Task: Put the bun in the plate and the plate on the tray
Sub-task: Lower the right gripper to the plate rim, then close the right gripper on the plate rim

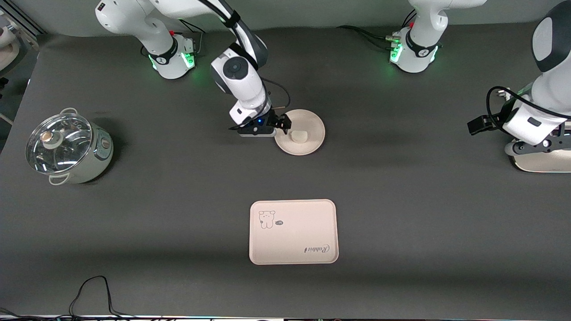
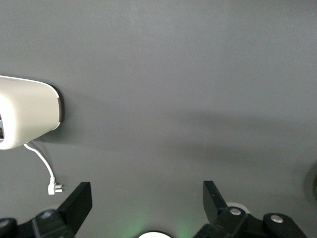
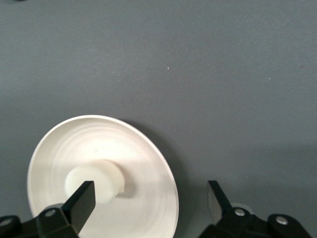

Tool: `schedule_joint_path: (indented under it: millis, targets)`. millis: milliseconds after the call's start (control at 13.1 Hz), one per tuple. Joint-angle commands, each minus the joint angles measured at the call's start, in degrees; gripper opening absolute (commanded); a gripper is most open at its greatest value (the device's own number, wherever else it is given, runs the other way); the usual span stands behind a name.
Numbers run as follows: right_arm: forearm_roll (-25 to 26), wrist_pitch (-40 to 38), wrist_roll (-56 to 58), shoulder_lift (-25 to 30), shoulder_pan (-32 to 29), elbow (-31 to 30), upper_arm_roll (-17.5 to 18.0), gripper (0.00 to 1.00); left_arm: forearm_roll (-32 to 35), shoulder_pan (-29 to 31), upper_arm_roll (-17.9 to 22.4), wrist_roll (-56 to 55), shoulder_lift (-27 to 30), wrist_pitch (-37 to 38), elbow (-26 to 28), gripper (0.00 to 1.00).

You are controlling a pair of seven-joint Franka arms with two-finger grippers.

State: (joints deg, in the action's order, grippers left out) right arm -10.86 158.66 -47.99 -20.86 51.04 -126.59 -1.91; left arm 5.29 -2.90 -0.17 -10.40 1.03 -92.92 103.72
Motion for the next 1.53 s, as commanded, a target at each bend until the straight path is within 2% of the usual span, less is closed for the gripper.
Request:
schedule_joint_path:
  millis: [0,230,919,995,1225,1455]
  targets:
    - [-0.39,5.5,1.05,-3.82,1.87,0.29,-0.64,1.0,0.33,0.26,-0.45,0.47,0.29,1.16,-0.19,1.0]
    - [-0.39,9.64,1.05,-5.42,2.49,-1.46,-0.55,1.0,0.33,0.08,-0.45,0.38,0.2,1.34,-0.1,1.0]
    - [-0.47,9.83,5.27,-4.8,3.1,-3.49,-0.64,1.0,0.33,0.08,-0.53,0.12,0.2,1.25,-0.18,1.0]
    - [-0.48,9.83,5.27,-4.8,3.1,-3.49,-0.64,0.89,0.33,0.08,-0.53,0.2,0.28,1.25,-0.19,1.0]
    - [-0.48,9.74,5.27,-4.8,3.01,-3.4,-0.64,0.45,0.33,0.17,-0.44,0.29,0.37,1.34,-0.19,1.0]
    - [-0.48,9.39,5.53,-4.63,2.84,-3.4,-0.64,0.23,0.33,0.17,-0.44,0.29,0.55,1.34,-0.19,1.0]
